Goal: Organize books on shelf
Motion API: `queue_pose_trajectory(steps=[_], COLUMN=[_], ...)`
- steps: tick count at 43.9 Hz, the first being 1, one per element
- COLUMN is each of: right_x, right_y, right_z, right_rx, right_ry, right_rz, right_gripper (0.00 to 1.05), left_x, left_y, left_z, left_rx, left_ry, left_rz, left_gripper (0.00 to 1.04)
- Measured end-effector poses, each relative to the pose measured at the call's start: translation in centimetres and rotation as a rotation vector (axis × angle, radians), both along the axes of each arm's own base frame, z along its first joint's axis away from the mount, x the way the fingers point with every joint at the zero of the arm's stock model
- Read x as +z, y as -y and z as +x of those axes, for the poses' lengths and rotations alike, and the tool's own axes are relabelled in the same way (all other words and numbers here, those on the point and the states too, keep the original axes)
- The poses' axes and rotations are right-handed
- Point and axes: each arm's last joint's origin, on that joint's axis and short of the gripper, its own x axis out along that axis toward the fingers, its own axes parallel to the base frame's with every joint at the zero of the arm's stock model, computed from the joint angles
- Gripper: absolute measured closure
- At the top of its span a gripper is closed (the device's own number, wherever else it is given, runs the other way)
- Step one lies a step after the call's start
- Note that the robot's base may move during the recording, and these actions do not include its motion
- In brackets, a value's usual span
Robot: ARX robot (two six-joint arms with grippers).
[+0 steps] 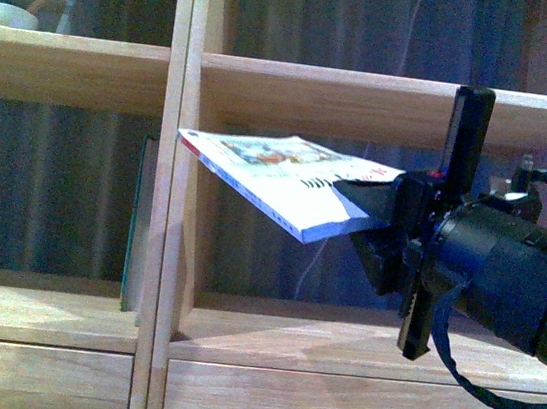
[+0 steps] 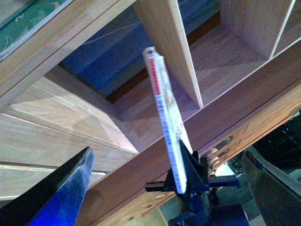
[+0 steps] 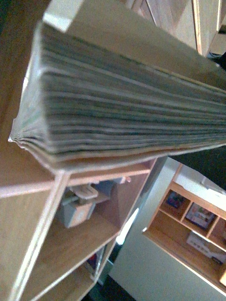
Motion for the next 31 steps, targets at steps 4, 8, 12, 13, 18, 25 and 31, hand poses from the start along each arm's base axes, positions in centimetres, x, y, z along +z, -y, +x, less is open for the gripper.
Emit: queue_pose_trajectory(steps=[4, 8, 12, 13, 18, 25, 31], right_x=[0.9, 1.8, 2.3, 2.3, 2.3, 2.3, 2.4], right_y=[-0.7, -1.6, -2.4, -2.6, -2.9, -2.7, -2.4], right_z=[-1.2, -2.2, -3.0, -3.1, -3.3, -3.1, -3.0], right_rx=[0.048, 0.093, 0.137, 0.146, 0.162, 0.150, 0.148], right_ry=[0.050, 0.081, 0.102, 0.106, 0.108, 0.108, 0.112], right_rz=[0.007, 0.011, 0.010, 0.009, 0.007, 0.009, 0.009], right_gripper=[0.97, 0.97, 0.97, 0.97, 0.97, 0.97, 0.97], left_x=[0.0, 0.4, 1.0, 1.1, 1.9, 2.7, 3.3], left_y=[0.7, 1.4, 2.3, 2.5, 3.7, 5.8, 7.6], left_z=[0.9, 1.6, 2.5, 2.7, 3.5, 4.2, 4.8], left_rx=[-0.019, -0.041, -0.059, -0.063, -0.087, -0.136, -0.154], left_ry=[-0.011, -0.003, -0.001, -0.002, 0.002, 0.007, 0.005], left_rz=[-0.020, -0.038, -0.064, -0.070, -0.093, -0.107, -0.106], left_gripper=[0.07, 0.07, 0.07, 0.07, 0.07, 0.07, 0.07])
